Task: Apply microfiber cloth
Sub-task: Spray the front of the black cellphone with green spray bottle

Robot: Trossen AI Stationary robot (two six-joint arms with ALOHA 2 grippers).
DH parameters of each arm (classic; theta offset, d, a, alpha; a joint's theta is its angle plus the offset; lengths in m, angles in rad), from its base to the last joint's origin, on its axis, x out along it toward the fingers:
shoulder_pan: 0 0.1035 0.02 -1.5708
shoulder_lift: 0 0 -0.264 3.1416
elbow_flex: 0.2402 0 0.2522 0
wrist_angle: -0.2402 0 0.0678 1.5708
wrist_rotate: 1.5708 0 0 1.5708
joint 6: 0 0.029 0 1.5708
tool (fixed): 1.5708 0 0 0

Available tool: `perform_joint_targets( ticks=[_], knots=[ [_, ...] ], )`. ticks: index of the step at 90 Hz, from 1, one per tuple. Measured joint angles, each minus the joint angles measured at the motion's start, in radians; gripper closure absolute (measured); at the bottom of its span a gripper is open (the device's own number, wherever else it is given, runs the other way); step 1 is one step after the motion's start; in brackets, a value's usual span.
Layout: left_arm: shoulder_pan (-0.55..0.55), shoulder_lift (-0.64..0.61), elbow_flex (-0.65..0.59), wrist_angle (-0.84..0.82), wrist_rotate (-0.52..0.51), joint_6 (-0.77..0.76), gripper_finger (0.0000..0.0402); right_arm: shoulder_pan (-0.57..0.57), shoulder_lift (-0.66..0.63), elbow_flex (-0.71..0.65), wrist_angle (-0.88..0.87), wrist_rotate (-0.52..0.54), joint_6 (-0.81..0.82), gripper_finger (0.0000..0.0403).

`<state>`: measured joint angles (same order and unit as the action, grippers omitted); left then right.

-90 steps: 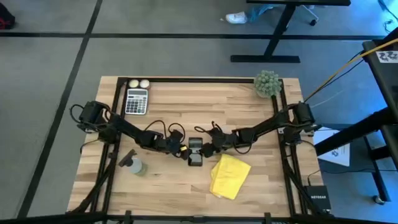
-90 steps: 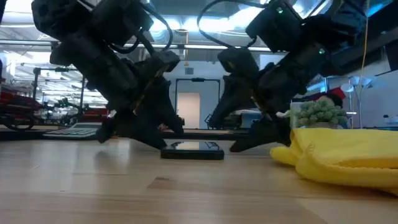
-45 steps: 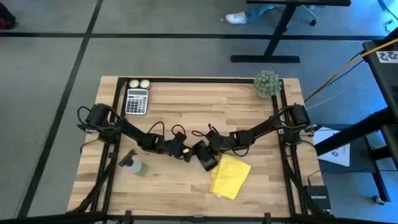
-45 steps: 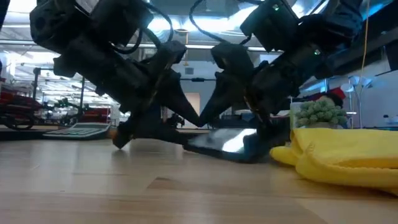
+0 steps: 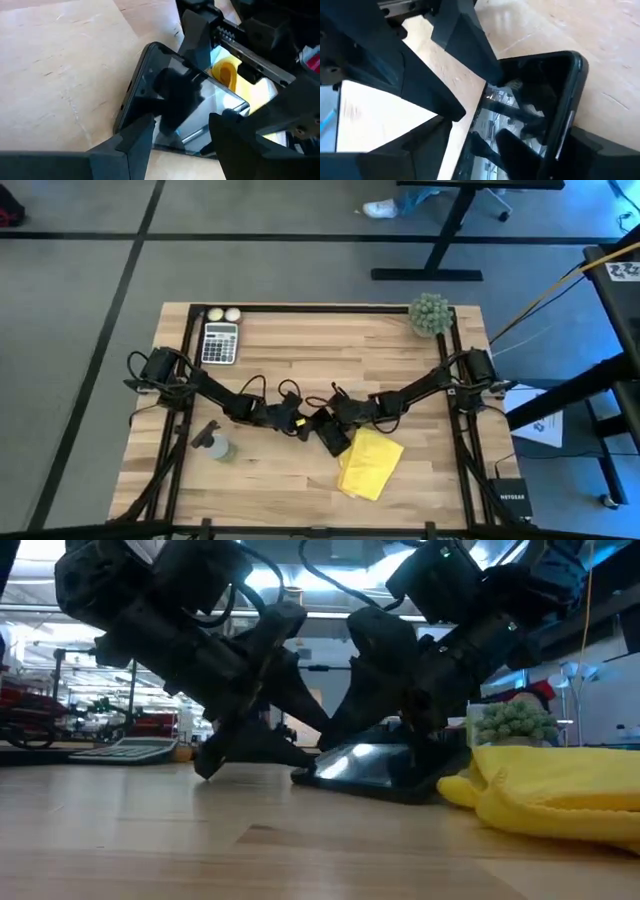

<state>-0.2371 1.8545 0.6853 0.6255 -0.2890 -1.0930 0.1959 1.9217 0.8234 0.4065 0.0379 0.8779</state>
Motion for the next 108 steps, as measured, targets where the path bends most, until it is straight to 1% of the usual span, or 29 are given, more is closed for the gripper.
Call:
perform_joint_targets(
  ticks=[8,16,24,29,34,40,46,56,67,78,89,108],
  knots=[
    [0.000,0.000,0.000,0.001,0.000,0.014,0.0224,-0.001,0.000,0.000,-0.015,0.005,-0.035,0.0219],
    [0.000,-0.009,-0.001,-0.008,0.006,0.031,0.0224,-0.001,-0.001,0.002,-0.014,-0.008,-0.054,0.0289],
    [-0.001,-0.035,-0.002,-0.038,0.039,0.050,0.0224,-0.001,-0.005,0.005,-0.016,-0.030,-0.050,0.0361],
    [-0.003,-0.065,-0.003,-0.073,0.057,0.069,0.0224,-0.002,-0.014,0.005,-0.018,-0.031,-0.079,0.0385],
    [-0.002,-0.103,-0.003,-0.105,0.061,0.103,0.0224,-0.002,-0.025,0.005,-0.025,-0.028,-0.110,0.0385],
    [0.002,-0.167,-0.002,-0.153,0.041,0.152,0.0224,-0.008,-0.049,0.003,-0.051,-0.028,-0.151,0.0378],
    [0.007,-0.240,0.007,-0.227,0.027,0.214,0.0224,-0.016,-0.084,0.001,-0.089,-0.022,-0.195,0.0381],
    [0.017,-0.367,0.031,-0.420,-0.007,0.337,0.0224,-0.034,-0.145,-0.003,-0.167,-0.001,-0.286,0.0395],
    [0.023,-0.514,0.081,-0.670,-0.079,0.423,0.0224,-0.055,-0.200,-0.001,-0.204,0.019,-0.326,0.0394],
    [0.018,-0.633,0.154,-0.919,-0.159,0.463,0.0225,-0.061,-0.225,-0.002,-0.217,0.021,-0.378,0.0396],
    [0.008,-0.719,0.209,-1.105,-0.221,0.481,0.0225,-0.069,-0.244,-0.002,-0.209,0.022,-0.424,0.0396],
    [-0.006,-0.811,0.294,-1.395,-0.233,0.449,0.0225,-0.081,-0.243,-0.001,-0.198,0.014,-0.564,0.0396]
  ],
)
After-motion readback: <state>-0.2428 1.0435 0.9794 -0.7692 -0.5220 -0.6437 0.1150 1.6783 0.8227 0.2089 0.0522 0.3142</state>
